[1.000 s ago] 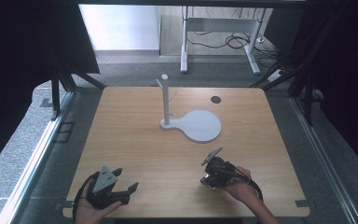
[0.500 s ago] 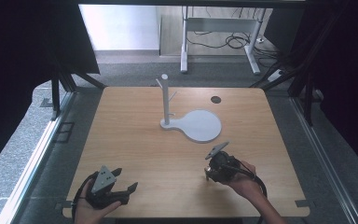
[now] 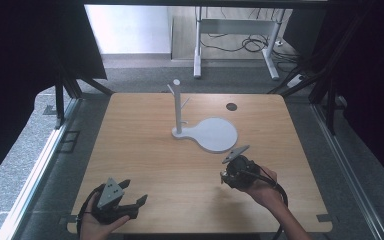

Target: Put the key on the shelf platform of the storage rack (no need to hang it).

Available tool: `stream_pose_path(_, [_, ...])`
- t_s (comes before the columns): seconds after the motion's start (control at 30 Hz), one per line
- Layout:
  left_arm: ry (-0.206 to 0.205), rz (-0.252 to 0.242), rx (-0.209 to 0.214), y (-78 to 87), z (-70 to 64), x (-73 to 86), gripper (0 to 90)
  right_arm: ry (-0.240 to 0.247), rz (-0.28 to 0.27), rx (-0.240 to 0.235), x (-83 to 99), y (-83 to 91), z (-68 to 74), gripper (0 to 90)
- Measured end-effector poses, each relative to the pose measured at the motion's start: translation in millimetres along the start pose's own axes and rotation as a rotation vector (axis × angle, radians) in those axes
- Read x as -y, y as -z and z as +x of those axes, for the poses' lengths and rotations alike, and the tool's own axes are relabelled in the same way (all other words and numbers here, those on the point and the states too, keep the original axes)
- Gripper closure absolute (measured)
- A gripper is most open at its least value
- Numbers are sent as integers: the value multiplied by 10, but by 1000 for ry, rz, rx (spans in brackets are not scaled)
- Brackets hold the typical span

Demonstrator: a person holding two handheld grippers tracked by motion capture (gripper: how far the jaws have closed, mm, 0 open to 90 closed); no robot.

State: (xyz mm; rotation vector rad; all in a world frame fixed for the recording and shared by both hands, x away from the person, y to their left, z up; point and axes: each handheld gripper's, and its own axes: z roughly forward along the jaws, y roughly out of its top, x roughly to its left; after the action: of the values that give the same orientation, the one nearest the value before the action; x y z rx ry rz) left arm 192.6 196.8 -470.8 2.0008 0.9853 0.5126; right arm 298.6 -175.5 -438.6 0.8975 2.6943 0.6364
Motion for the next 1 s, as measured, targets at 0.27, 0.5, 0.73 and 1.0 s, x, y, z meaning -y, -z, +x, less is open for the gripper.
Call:
stream_pose_path(0.27, [6,13,3,-21,-1,9,253,-8,-16,5,-66,21,-38,674])
stream_pose_path(0.5, [2,23,3,-33,9,16,253,-13,-28,-1,-129,24,-72,675])
stream_pose_path(0.73, [8,25,6,-37,13,19,253,-19,-32,7,-188,37,-120,674])
stream_pose_path(1.0, [7,35,14,-53,3,20,251,-18,-31,15,-261,84,-175,674])
